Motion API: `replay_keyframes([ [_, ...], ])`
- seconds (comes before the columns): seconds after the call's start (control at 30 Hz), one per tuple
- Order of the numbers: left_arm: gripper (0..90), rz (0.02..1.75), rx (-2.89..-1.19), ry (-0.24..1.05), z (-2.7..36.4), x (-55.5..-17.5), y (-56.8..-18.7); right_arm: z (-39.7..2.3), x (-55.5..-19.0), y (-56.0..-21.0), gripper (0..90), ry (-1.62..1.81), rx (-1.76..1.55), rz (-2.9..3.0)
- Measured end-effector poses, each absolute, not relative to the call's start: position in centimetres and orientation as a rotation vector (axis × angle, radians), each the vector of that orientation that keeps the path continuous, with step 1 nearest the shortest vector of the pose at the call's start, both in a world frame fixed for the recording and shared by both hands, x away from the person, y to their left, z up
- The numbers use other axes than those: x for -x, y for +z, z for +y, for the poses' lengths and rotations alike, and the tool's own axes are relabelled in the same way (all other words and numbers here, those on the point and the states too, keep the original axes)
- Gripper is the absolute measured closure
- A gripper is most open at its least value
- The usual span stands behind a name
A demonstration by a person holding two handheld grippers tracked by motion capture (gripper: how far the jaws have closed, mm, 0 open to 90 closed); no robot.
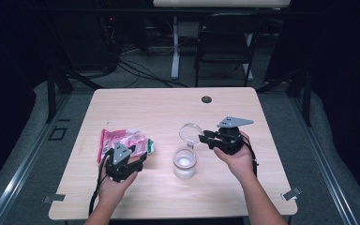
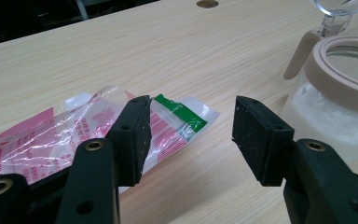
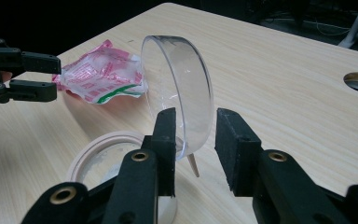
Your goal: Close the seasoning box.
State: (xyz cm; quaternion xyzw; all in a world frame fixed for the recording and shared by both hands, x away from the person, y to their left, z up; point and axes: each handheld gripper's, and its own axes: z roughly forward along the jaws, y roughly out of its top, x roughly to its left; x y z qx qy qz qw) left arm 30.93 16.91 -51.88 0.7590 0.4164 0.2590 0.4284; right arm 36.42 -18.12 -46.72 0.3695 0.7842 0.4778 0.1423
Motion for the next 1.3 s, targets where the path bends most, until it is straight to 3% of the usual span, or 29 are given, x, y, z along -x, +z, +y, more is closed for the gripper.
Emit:
replay_keyframes([
  [0.27,46.3,1.057,-1.894,0.657,17.42,-30.70,-51.92,-17.89,-36.81,-46.90,73.2,1.378,-1.066,2.275],
  [1.3,46.0,1.042,-1.898,0.657,17.04,-30.85,-51.98,-17.47,-36.12,-46.58,72.1,1.346,-1.031,2.279],
])
